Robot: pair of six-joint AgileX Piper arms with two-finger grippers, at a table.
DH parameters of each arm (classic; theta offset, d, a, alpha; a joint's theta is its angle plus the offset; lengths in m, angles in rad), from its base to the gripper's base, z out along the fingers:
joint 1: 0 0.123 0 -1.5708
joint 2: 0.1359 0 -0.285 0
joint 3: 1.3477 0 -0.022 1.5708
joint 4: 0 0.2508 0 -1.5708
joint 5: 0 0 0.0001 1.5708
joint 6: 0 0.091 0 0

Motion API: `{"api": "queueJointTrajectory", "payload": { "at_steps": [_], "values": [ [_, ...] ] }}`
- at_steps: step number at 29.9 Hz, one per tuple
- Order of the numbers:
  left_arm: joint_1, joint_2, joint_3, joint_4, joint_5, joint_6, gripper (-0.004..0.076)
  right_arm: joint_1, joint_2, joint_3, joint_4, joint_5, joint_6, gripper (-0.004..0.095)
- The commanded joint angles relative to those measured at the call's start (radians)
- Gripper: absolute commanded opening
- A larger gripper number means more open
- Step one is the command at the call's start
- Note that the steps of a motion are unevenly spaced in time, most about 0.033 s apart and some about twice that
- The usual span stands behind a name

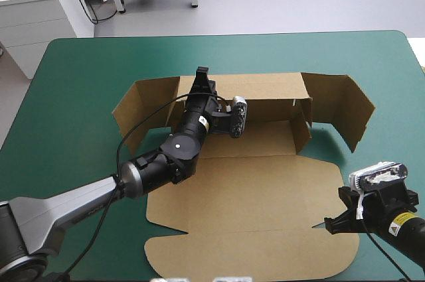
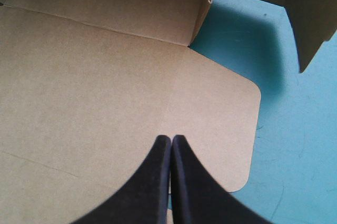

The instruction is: Fold the box

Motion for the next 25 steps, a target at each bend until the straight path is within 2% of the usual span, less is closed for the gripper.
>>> {"api": "queueJointTrajectory", "payload": {
  "at_steps": [1,7,9,13,16,19,21,25],
  "values": [
    [-0.004,-0.062,0.022,0.116,0.006,-0.05,-0.0008,-0.007,0.007,-0.025,0.005,-0.052,-0.003,-0.0019],
    [-0.003,-0.036,0.043,0.114,0.01,-0.05,-0.0008,-0.007,0.007,-0.025,0.005,-0.044,-0.003,-0.0007],
    [-0.001,-0.023,0.043,0.114,0.019,-0.05,-0.0008,-0.007,0.007,-0.025,0.005,-0.024,-0.003,0.0044],
    [-0.001,-0.004,0.043,0.114,0.039,-0.05,-0.0008,-0.007,0.007,-0.025,0.005,0.007,-0.003,0.0284],
    [-0.001,0.0,0.043,0.114,0.048,-0.05,-0.0008,-0.007,0.007,-0.025,0.006,0.012,-0.003,0.0563],
    [-0.001,0.0,0.043,0.116,0.064,-0.05,-0.0008,-0.007,0.007,-0.025,0.001,0.003,0.006,0.0761],
    [-0.001,0.0,0.043,0.118,0.071,-0.05,-0.0008,-0.007,0.007,-0.027,-0.021,-0.011,0.073,0.0808],
    [-0.001,0.0,0.043,0.118,0.073,-0.05,-0.0008,-0.007,0.012,-0.039,-0.124,-0.049,0.192,0.0806]
  ]
}}
